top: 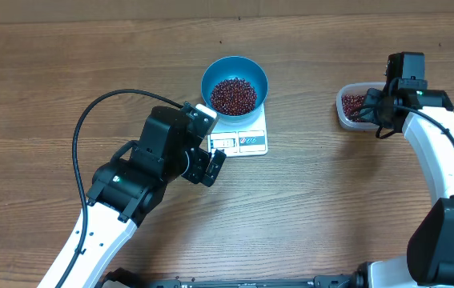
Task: Scoop item into bowl and weigh 150g on scale
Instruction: 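Lower the red scoop into the bean tub and drag through beans, then tilt the red scoop up with the right gripper to lift beans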
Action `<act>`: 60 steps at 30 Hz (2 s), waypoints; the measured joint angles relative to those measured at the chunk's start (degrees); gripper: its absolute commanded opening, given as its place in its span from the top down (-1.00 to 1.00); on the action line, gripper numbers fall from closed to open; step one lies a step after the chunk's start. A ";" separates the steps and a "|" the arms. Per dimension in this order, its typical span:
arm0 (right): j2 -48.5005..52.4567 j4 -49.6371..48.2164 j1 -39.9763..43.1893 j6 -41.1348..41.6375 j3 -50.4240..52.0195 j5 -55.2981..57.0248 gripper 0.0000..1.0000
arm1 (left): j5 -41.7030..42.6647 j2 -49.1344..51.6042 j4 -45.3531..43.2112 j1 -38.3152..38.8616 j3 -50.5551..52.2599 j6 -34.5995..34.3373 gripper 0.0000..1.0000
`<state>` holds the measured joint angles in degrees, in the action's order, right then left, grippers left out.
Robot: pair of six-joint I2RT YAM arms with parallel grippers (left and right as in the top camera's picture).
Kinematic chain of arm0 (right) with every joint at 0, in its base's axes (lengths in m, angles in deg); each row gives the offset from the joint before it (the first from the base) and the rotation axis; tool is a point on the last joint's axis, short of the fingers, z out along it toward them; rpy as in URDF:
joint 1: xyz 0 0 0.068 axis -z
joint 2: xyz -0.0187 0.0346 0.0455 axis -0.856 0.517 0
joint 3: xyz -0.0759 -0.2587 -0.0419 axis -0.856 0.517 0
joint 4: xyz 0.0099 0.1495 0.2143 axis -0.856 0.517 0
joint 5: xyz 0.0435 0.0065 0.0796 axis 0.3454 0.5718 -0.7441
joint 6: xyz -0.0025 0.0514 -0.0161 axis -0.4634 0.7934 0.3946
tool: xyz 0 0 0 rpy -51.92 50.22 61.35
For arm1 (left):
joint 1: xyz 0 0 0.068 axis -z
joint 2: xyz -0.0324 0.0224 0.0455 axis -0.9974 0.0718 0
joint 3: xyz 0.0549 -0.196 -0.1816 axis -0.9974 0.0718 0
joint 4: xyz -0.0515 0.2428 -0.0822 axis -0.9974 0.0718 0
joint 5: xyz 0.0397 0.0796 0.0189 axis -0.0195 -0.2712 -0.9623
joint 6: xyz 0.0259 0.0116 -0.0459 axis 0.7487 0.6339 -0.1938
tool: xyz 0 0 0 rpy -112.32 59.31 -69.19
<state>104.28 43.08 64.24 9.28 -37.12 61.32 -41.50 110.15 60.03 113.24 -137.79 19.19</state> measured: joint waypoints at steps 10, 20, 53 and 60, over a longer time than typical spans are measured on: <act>3.45 0.09 -0.11 -1.31 0.00 -0.04 0.93 | 0.00 0.00 0.00 0.00 0.00 0.00 -0.99; 3.48 0.00 -0.11 -2.51 0.00 -0.57 0.93 | 0.00 0.00 0.02 0.00 0.00 0.00 -0.99; 3.76 -1.22 5.42 -11.61 0.00 -21.16 0.93 | 0.00 0.00 0.00 0.00 0.00 0.00 -0.99; 3.76 -1.33 9.75 -12.66 0.00 -28.59 0.93 | 0.00 0.00 0.02 0.00 0.00 -0.02 -0.99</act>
<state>108.04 41.74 73.99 -3.37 -37.12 32.73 -41.50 110.15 60.06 113.24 -137.79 19.17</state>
